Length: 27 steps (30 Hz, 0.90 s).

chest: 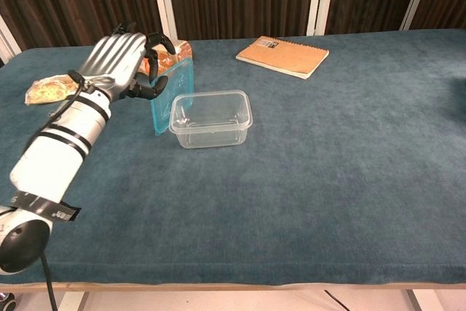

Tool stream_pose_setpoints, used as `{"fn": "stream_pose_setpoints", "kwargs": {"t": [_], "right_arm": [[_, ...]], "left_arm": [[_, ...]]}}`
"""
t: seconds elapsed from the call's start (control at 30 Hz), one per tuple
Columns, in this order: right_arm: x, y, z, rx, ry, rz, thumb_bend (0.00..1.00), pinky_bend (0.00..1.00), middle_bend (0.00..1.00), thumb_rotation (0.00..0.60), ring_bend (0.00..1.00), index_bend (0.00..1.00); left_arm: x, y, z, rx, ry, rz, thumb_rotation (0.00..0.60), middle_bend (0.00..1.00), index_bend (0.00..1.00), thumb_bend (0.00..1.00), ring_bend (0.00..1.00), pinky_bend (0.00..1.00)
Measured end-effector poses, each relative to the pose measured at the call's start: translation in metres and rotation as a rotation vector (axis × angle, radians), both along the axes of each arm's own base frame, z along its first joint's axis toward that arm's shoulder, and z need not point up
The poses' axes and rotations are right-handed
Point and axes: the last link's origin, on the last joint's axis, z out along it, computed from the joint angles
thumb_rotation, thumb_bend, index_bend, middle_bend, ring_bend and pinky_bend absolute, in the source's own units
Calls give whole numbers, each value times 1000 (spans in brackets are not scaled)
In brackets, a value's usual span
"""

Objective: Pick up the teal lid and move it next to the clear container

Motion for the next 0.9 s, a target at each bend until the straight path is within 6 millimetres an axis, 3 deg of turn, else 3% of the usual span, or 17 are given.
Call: {"fn": "stream_pose_setpoints", "kwargs": {"t": [0.07,0.3,0.43,0.63,0.9], "right_arm": [[0,0,-2,5,6,0,202,0,0,600,0,0],[4,2,-11,19,31,6,201,0,0,600,0,0],[5,2,-12,14,35,2,202,0,0,600,0,0],[7,3,-18,23,51,11,202,0,0,600,0,0],[7,5,-18,-31,85,31,202,0,0,600,0,0]], "left_arm": [[-5,-4,12,26,22,-43,600,686,364,396,338,0],[-46,-24,81,110,124,-158,600,686,362,393,342,0],[-66,-42,104,83,131,-159,600,659,356,367,354,0],[-75,-63,108,7,52,-98,600,369,175,297,256,20],[-83,-87,108,-139,-98,72,600,201,79,282,126,2]]}}
